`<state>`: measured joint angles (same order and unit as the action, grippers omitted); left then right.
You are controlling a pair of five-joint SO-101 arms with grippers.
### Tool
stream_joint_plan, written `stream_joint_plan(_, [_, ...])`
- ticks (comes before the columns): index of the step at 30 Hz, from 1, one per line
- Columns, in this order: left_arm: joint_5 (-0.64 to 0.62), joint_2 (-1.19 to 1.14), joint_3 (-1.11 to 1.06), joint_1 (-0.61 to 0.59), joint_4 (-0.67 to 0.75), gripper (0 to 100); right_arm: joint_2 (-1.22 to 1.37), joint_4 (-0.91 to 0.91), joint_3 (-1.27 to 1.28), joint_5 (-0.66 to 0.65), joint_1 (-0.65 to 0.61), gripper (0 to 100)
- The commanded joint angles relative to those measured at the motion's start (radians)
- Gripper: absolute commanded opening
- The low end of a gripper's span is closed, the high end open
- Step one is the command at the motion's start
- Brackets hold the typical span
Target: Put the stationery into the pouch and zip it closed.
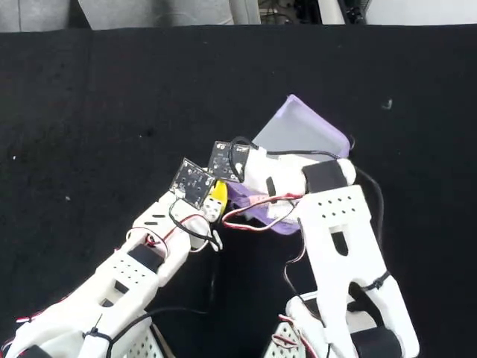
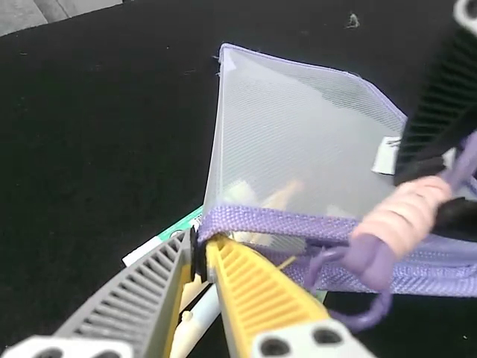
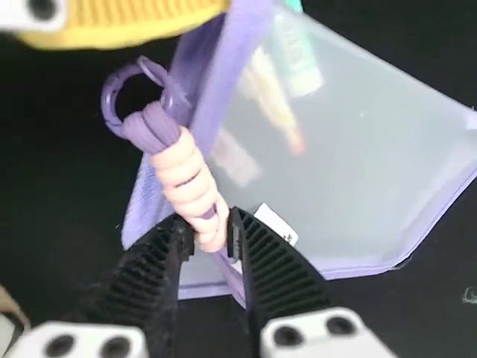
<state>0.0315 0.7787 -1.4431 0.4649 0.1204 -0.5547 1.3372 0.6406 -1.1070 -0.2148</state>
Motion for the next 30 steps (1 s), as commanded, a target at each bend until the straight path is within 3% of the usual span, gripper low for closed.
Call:
stream_joint_plan(1, [-0.003,0.003,0.027,-0.012,0.012,3,-0.093,0.071,-0.076,-0.014,0.023,1.1])
stream_joint_plan(17, [-0.003,0.003,0.027,-0.013,0.012,3,-0.259,0.261,-0.077,-0.098,0.341,1.1])
stream_joint_plan(30, [-0.009,0.003,0.031,-0.050,0.012,3,-0.452,0.381,-0.076,-0.293,0.603,1.1])
